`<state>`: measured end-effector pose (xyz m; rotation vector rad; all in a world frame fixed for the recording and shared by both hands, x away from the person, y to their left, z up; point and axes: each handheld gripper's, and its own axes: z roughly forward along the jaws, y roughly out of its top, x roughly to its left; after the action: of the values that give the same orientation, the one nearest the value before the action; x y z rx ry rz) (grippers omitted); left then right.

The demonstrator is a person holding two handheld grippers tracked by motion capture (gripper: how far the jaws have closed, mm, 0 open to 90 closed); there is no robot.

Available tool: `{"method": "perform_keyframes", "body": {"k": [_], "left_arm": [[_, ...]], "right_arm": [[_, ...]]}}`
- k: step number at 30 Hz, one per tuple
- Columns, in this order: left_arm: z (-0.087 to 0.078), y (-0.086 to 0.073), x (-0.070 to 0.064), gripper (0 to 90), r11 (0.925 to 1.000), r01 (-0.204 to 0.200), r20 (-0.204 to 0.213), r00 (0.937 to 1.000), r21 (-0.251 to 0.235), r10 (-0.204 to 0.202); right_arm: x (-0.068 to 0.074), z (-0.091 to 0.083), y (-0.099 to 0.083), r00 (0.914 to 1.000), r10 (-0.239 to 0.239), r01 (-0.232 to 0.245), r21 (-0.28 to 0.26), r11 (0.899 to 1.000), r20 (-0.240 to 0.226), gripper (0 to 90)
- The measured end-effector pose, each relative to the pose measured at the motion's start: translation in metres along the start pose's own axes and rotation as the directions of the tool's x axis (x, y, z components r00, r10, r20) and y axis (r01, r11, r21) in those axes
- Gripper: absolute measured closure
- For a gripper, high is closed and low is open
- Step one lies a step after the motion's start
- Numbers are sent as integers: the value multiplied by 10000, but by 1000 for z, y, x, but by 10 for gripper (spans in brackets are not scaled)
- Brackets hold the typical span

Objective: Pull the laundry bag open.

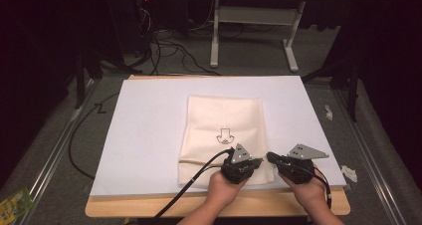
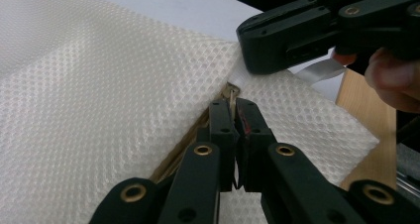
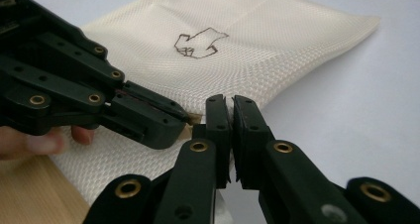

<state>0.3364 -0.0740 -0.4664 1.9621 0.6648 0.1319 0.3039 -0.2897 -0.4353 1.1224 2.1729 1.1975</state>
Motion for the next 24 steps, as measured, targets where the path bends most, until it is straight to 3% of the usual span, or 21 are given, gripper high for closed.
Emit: {"method": "perform_keyframes", "body": {"k": [1,2,3,4,5,8,12,13,14,15,16,18,22,24], "left_arm": [[-2,-3,5,879,9999,126,-158,9998,45,-125],[-2,-3,5,879,9999,126,-158,9998,45,-125],[-6,-9,14,879,9981,608,-175,9980,118,-606],[-10,-13,20,879,9966,819,-195,9965,72,-817],[-23,-19,30,878,9951,963,-449,9945,245,-951],[-52,-27,47,878,9934,996,-1000,9906,561,-937],[-106,-42,79,878,9860,1391,-2058,9715,919,-1178],[-106,-42,79,878,9860,1391,-2058,9715,919,-1178],[-129,-53,91,877,9828,1605,-2054,9687,911,-1391],[-135,-56,91,876,9827,1621,-2040,9687,894,-1412],[-137,-59,89,877,9838,1582,-2173,9665,850,-1366],[-136,-64,90,875,9812,1728,-2235,9631,856,-1501],[-138,-63,94,870,9846,1606,-2220,9647,691,-1418],[-138,-64,96,859,9869,1502,-2167,9670,596,-1341]], "right_arm": [[0,-3,1,9985,-79,87,-146,9999,536,883],[0,-3,1,9985,-79,87,-146,9999,536,883],[-5,-8,2,9969,182,-154,-376,9992,761,883],[-16,-15,2,9948,669,-616,-691,9957,766,882],[-29,-20,-3,9898,1160,-1096,-784,9909,824,881],[-40,-24,-11,9840,1387,-1314,-702,9888,1115,880],[-55,-28,-14,9727,1727,-1612,-840,9833,1550,880],[-55,-28,-14,9727,1727,-1612,-840,9833,1550,880],[-63,-30,-18,9687,1856,-1740,-820,9813,1651,878],[-66,-29,-20,9731,1990,-1904,-807,9784,1160,877],[-62,-27,-20,9749,1946,-1886,-629,9800,1082,877],[-48,-23,-17,9810,1107,-1058,-388,9936,1594,876],[-41,-23,-12,9816,918,-844,-508,9951,1672,867],[-42,-22,-17,9854,842,-807,-297,9963,1477,823]]}}
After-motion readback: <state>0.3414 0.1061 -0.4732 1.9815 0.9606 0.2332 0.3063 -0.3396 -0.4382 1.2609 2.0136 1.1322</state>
